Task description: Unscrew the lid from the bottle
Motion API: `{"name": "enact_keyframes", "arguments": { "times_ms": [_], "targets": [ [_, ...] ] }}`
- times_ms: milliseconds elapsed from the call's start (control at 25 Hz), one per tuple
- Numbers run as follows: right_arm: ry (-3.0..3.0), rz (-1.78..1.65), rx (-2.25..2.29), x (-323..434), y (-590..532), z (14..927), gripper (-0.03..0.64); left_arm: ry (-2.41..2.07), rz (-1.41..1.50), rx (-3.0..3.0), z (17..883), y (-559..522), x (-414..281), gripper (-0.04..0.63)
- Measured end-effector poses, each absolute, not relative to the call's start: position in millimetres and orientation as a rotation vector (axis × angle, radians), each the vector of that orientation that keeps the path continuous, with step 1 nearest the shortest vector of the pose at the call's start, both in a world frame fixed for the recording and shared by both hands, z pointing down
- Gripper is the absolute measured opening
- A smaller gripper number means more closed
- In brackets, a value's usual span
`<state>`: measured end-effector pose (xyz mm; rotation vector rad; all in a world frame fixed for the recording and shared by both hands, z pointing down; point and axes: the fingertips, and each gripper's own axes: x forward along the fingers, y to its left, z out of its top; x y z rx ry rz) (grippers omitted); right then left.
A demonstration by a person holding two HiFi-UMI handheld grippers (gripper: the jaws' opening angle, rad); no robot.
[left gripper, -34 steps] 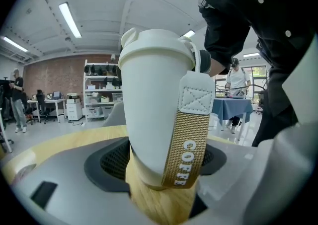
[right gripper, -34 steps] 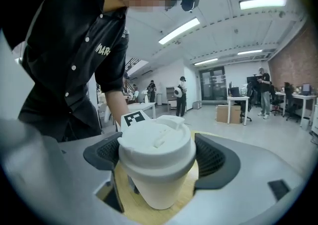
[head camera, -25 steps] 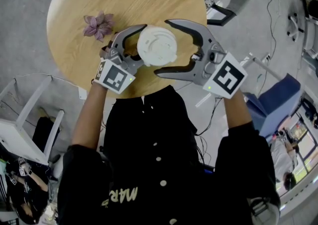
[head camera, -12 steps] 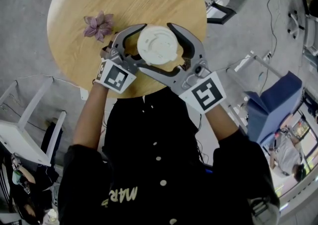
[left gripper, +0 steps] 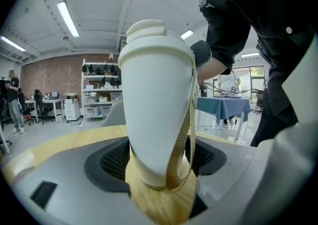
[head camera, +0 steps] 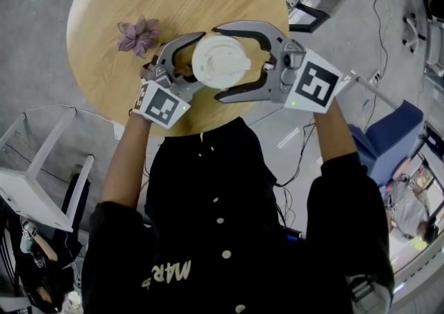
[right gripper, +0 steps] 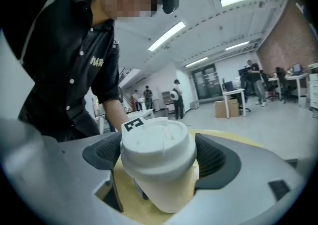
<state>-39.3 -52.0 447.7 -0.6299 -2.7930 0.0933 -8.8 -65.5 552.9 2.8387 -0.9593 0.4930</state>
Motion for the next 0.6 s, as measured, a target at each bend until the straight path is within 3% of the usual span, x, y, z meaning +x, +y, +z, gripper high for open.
{"name": "enact_keyframes", "arguments": {
  "times_ms": [280, 600],
  "targets": [
    [-2.769, 0.150, -0.557, -38, -54, 446, 0.471, -0.964, 0.482, 2.842, 553, -66, -8, 0.344],
    [-2.878, 0.211, 0.187, -31, -70, 437, 0.491, -0.976, 0.489, 2.840, 551, -66, -8, 0.345]
  ]
}}
